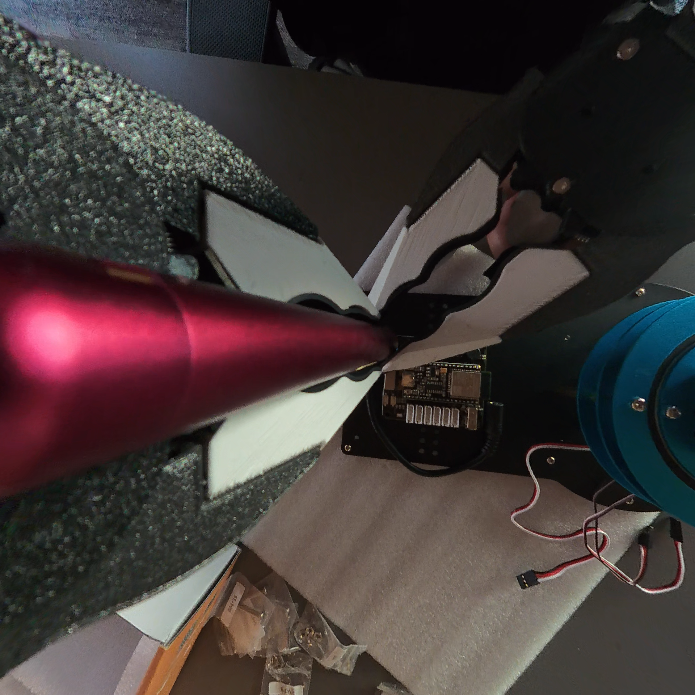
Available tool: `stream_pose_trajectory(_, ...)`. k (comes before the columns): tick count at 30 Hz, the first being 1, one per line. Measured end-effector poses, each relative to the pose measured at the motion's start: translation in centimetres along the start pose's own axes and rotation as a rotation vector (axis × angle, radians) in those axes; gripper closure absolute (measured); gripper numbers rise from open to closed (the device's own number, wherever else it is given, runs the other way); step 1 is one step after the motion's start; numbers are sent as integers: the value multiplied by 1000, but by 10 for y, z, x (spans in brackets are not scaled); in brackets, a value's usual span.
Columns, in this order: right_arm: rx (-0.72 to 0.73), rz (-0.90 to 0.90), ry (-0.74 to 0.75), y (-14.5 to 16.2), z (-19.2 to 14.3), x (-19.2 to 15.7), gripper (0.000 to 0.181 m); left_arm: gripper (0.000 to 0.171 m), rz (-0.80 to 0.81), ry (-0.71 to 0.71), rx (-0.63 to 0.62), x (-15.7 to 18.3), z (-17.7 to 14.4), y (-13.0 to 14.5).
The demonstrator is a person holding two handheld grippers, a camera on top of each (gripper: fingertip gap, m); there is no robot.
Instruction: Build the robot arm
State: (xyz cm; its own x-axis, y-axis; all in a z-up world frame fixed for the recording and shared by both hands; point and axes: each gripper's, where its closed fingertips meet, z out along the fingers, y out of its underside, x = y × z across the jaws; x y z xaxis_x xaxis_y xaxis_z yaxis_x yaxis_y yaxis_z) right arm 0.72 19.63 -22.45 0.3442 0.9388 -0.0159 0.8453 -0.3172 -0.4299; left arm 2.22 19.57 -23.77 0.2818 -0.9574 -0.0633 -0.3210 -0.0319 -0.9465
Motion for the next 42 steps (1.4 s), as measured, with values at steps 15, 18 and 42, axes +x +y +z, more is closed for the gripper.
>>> stream_pose_trajectory(15,-13,-20,14,0,-3,1,159,151,6,21,2,1,0,1)
stream_pose_trajectory(18,-10,-21,6,-1,-3,0,160,151,6,22,4,1,0,1)
stream_pose_trajectory(42,221,60,10,-12,-18,-6,149,151,-3,43,1,3,0,2)
